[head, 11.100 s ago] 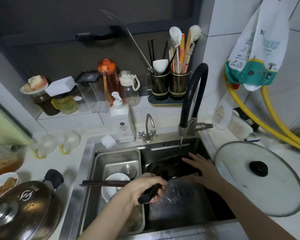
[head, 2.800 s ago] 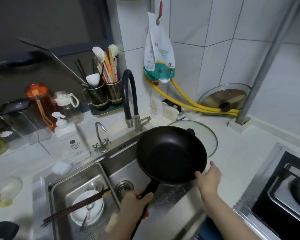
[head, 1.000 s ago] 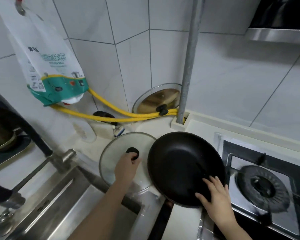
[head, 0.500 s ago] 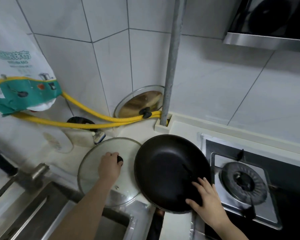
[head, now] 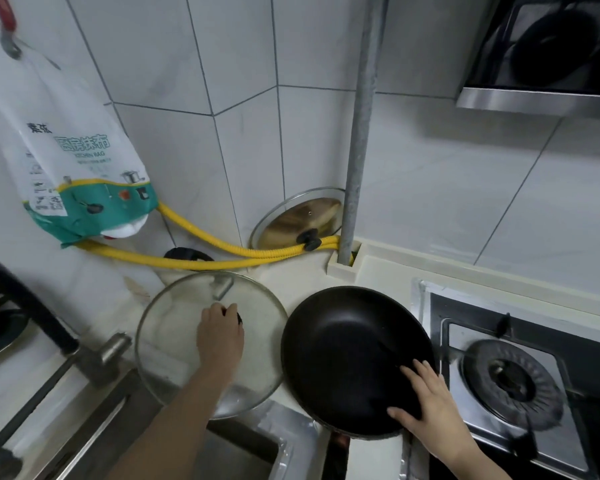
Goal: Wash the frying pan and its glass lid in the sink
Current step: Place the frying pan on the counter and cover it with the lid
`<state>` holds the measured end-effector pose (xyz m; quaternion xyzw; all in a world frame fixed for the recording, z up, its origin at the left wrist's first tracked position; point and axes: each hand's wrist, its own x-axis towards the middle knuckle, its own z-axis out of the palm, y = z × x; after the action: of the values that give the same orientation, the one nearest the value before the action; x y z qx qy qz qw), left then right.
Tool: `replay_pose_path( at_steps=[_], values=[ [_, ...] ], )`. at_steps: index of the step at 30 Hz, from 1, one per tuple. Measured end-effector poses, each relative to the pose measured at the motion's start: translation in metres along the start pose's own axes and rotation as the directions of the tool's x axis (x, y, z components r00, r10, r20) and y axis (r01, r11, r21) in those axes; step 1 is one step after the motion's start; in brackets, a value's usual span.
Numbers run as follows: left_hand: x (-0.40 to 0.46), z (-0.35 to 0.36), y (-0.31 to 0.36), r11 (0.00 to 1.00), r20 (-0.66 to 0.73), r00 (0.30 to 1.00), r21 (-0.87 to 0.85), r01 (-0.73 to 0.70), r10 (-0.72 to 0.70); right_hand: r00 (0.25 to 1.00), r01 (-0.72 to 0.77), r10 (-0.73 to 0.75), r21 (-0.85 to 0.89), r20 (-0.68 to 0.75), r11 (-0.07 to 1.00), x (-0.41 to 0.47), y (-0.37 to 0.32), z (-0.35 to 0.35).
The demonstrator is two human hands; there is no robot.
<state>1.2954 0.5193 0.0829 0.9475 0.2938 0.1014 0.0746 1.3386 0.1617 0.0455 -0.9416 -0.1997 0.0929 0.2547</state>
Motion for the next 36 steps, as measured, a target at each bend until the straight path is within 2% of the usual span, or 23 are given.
replay_pose_path(
  at_steps=[4,7,11,15,24,36],
  values=[
    [-0.005,-0.02,-0.006,1.0,-0.043,0.999,0.018,0.001,0.0,1.0,-0.003,0.005,0.048,-0.029,0.999,-0.003,-0.003,0.0],
    [-0.012,-0.033,-0.008,0.999,-0.07,0.997,0.051,-0.01,0.014,0.995,-0.051,0.066,0.188,-0.075,0.981,-0.005,-0.009,-0.004],
    [-0.02,-0.049,-0.007,0.998,-0.109,0.994,0.064,-0.003,0.01,0.981,-0.146,0.183,0.368,-0.067,0.918,-0.004,-0.016,-0.013],
    [-0.031,-0.061,-0.005,0.996,-0.128,0.992,0.094,-0.005,0.018,0.972,-0.181,0.23,0.474,-0.047,0.862,-0.004,-0.017,-0.02],
    [-0.052,-0.068,0.045,0.983,-0.095,0.994,-0.183,0.026,-0.044,0.98,-0.151,0.197,0.54,-0.029,0.828,-0.004,-0.016,-0.027],
    [-0.062,-0.02,0.144,0.963,0.034,0.989,-0.234,-0.133,0.145,0.983,-0.166,0.181,0.542,0.026,0.824,-0.002,-0.017,-0.03]
  ],
)
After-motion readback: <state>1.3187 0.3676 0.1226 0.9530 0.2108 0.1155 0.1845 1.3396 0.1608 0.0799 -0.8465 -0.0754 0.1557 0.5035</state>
